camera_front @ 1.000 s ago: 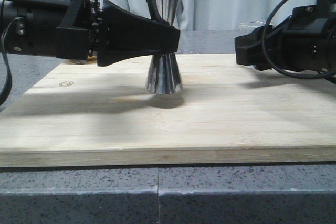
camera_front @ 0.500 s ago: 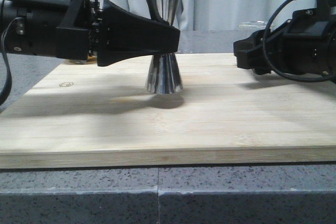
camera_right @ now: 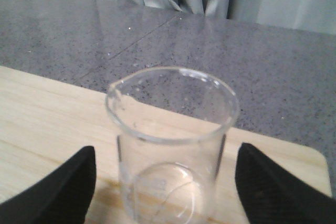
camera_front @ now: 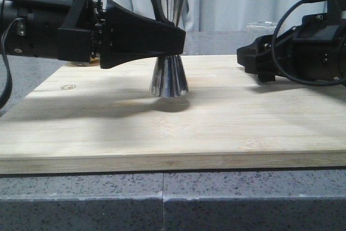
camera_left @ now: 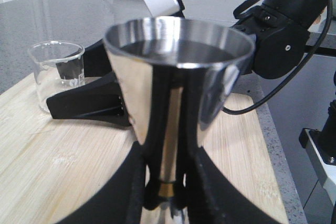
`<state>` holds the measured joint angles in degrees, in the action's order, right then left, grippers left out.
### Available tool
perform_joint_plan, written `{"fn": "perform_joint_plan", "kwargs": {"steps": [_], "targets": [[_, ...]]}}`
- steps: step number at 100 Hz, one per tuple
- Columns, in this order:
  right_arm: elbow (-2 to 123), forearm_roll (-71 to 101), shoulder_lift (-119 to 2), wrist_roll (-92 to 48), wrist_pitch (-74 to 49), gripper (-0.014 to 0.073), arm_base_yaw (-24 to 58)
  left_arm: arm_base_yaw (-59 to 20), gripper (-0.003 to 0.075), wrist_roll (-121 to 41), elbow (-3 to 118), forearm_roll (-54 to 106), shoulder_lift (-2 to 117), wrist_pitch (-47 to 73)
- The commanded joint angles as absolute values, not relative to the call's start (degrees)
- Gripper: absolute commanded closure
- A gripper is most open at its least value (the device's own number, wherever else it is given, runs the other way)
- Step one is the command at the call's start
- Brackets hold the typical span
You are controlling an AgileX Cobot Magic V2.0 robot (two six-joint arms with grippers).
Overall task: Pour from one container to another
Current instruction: 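Open the right gripper and lift it away from the beaker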
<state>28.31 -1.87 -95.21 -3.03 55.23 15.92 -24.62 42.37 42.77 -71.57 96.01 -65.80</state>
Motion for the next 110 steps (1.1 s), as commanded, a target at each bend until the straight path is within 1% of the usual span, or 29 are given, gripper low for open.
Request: {"fn": "perform_joint_plan", "kwargs": {"steps": [1,26,75,94,110], "targets": [[29.04,-1.9,-91.58,-2.27,57.27,0.009,15.61,-25.11,0.0739,42.86,44.01,-69.06,93.39,-78.12],[29.04,-1.9,-86.54,-2.27,54.4,0.0086,15.61,-25.11,0.0739,42.86,44.01,-69.06,93.39,-78.12],[29.04,-1.9,-75.79,-2.27,35.46,0.0087,15.61,-25.11,0.0739,42.86,44.01,-69.06,93.39,-78.12],[29.04,-1.9,-68.34,-2.27,25.84,0.0087,15.61,-25.11,0.0739,42.86,44.01,-69.06,93.39,-78.12],[29.04,-1.9,-61.18,-2.27,21.9,0.0087,15.61,-25.11,0.0739,42.86,44.01,-69.06,93.39,-77.78]]}}
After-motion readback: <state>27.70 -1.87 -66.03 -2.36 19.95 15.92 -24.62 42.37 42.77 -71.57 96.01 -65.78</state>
